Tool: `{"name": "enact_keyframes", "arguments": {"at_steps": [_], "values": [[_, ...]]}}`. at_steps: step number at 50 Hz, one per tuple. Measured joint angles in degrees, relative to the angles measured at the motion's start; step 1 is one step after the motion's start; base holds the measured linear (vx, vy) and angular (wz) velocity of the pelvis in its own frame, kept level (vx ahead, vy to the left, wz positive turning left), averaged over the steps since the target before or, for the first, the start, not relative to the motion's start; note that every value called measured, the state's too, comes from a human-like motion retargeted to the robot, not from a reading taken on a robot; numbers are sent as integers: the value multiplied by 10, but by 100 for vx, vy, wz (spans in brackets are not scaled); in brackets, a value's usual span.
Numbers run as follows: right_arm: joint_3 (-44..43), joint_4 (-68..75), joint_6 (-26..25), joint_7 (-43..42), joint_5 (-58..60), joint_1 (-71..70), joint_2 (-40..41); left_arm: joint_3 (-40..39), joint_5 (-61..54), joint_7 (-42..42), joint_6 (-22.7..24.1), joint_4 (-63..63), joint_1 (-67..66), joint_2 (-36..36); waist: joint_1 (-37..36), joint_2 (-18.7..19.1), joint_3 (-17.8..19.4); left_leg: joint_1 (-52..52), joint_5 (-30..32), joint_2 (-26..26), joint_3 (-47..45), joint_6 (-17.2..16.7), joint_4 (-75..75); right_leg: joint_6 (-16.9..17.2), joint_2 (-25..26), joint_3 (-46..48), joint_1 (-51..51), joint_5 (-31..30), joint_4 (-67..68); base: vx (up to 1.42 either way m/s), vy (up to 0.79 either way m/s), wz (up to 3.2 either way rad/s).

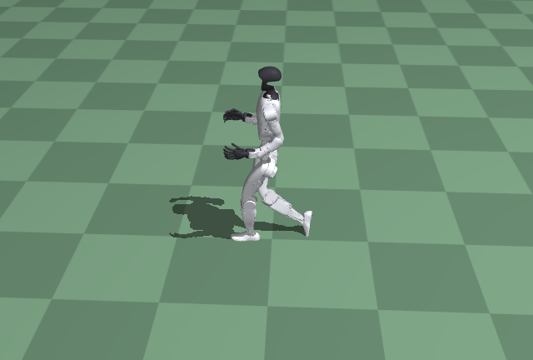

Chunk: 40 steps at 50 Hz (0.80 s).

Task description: Walk run

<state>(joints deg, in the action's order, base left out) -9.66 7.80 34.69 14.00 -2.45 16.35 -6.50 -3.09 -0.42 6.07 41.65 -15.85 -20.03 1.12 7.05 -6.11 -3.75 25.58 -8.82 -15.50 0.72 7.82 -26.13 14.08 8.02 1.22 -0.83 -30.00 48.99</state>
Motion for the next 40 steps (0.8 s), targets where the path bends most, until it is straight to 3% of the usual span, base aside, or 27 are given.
{"name": "enact_keyframes", "arguments": {"at_steps": [2, 5, 7, 10, 15, 17, 18, 19, 21, 23, 27, 29, 32, 35, 38, 39, 40], "values": [[27, 57, -6, -8, -8, 37, 22, -20, -22, 21, 10, -9, 85, 4, -16, 43, -6, -27, -26, 103, -38, -13, -2, -32, 48, -15, 43, 15, -33, 108, -35, -39], [38, 107, -3, 29, -67, 118, 24, 44, -30, 49, 1, 29, 154, 16, -19, 73, -10, -106, -22, 127, -10, -27, 51, -88, 22, 17, 124, 146, -41, 122, -31, 29], [37, 112, 2, 50, -97, 167, 22, 48, -14, 52, -9, 61, 181, 13, 2, 92, -9, -149, 29, 131, 3, -37, 95, -103, -15, 35, 166, 212, -95, 122, -29, 77], [23, 105, 20, 46, -118, 213, 18, 69, 0, 64, -18, 109, 189, -9, 51, 115, -10, -207, 133, 139, 13, -65, 139, -110, -62, 45, 211, 260, -237, 125, -26, 75], [12, 68, 49, -35, -84, 204, 37, 89, -20, 21, -11, 140, 161, -64, 73, 121, 3, -304, 253, 148, -1, -113, 152, -155, -79, -50, 224, 329, -451, 119, -35, -5], [22, 49, 44, -71, -50, 177, 46, 94, -29, 7, -9, 124, 148, -80, 91, 105, 9, -316, 296, 134, -1, -127, 84, -156, -105, -36, 221, 270, -428, 109, -37, 35], [30, 43, 40, -84, -37, 162, 51, 94, -30, -3, -7, 110, 138, -88, 101, 104, 6, -302, 323, 135, 3, -138, 24, -200, -102, -25, 229, 302, -384, 138, -59, 48], [44, 42, 41, -94, -32, 149, 54, 86, -21, -21, 2, 86, 118, -89, 102, 106, 4, -281, 351, 138, -3, -140, -50, -215, -90, -22, 230, 327, -335, 150, -74, 20], [52, 60, 41, -100, -53, 94, 63, 61, 8, -63, 24, 16, 82, -79, 93, 116, 9, -225, 384, 168, -12, -138, -216, -210, -72, -6, 218, 367, -265, 110, -54, 25], [44, 79, 26, -62, -110, 17, 68, 38, 15, -91, 28, -58, 51, -44, 85, 106, 4, -169, 352, 182, -42, -116, -295, -212, -76, -6, 191, 385, -268, 88, -30, -2], [73, 46, 22, -27, -187, -68, 48, 39, -91, -161, 5, -102, -36, 23, 54, 90, 2, -78, 186, 168, -107, -51, -287, -206, -77, -20, 121, 356, -330, 96, -8, -37], [74, 17, 35, -31, -191, -87, 23, 24, -107, -181, -2, -102, -68, 25, 15, 72, 1, -30, 134, 155, -140, -41, -226, -188, -90, -18, 85, 318, -369, 78, -8, -59], [77, -29, 41, -31, -163, -100, -17, 5, -102, -196, -2, -93, -94, 2, -48, 64, 5, 2, 112, 138, -158, -51, -41, -157, -83, -2, 35, 257, -416, 92, -14, -65], [73, -56, 24, -23, -116, -107, -56, 5, -90, -201, 2, -84, -96, -17, -88, 80, 18, -12, 109, 110, -158, -60, 147, -149, -48, 20, -20, 220, -435, 77, -10, -4], [85, -51, 6, -7, -91, -114, -84, 17, -88, -201, 1, -78, -78, -25, -87, 89, 19, -36, 99, 124, -269, -109, 211, -137, -19, 45, -66, 189, -420, 121, -9, 54], [91, -44, 1, -1, -93, -116, -90, 24, -89, -199, 0, -79, -65, -25, -88, 87, 15, -36, 120, 120, -278, -55, 208, -119, -20, 48, -73, 167, -403, 109, -12, 49], [96, -34, -4, 6, -96, -116, -95, 32, -90, -196, -1, -80, -51, -24, -90, 81, 10, -32, 152, 111, -272, 34, 198, -95, -26, 52, -79, 141, -382, 99, -39, 27]]}}
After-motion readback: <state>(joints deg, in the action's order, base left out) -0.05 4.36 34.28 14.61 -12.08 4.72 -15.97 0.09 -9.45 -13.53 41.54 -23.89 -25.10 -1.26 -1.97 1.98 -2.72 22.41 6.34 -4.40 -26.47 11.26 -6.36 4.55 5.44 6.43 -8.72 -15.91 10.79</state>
